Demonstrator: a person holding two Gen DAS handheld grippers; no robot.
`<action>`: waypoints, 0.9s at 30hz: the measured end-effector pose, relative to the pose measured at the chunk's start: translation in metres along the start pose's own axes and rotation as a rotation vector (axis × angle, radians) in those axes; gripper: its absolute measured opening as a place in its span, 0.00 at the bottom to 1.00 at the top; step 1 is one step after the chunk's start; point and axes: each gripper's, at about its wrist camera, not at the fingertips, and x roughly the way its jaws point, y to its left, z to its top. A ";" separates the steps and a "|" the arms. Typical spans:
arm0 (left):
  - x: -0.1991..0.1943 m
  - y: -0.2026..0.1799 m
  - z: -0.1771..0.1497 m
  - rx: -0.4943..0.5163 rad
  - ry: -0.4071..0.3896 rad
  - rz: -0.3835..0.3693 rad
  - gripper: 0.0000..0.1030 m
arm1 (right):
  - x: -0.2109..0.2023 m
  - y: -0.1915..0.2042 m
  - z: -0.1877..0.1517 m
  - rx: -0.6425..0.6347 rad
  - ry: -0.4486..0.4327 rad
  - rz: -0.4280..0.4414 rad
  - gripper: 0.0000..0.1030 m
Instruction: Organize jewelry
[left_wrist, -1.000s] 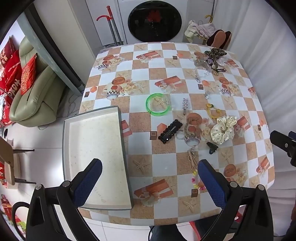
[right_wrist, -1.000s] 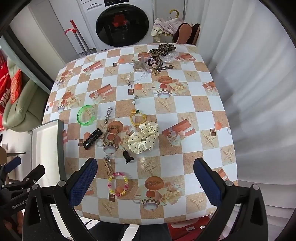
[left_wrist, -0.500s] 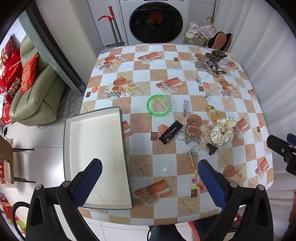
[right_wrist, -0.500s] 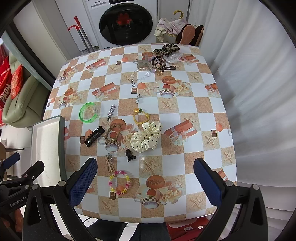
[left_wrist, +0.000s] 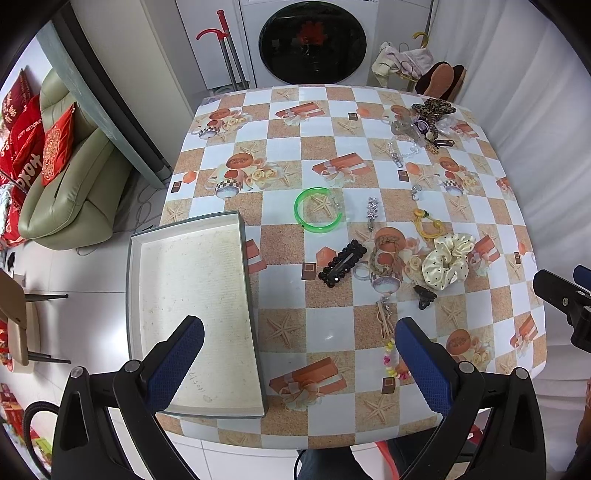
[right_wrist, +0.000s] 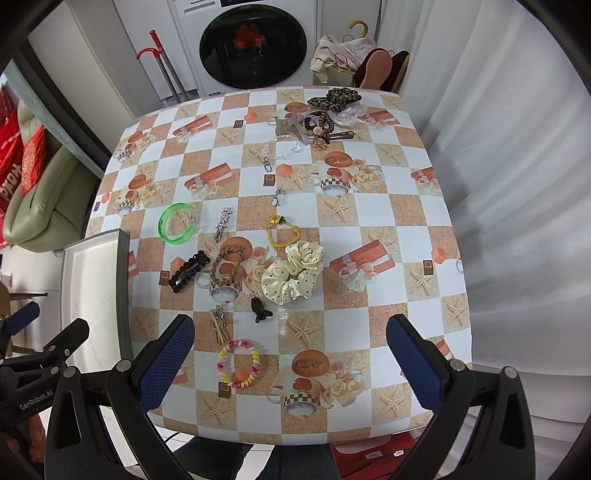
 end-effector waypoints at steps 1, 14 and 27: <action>0.000 0.000 0.000 0.000 0.000 0.000 1.00 | 0.000 0.000 0.000 0.000 0.001 0.000 1.00; 0.001 0.000 0.000 -0.001 0.002 0.001 1.00 | 0.001 0.001 0.000 0.002 0.003 -0.003 1.00; 0.001 0.000 0.000 -0.002 0.005 0.002 1.00 | 0.001 0.000 0.000 -0.001 0.004 -0.003 1.00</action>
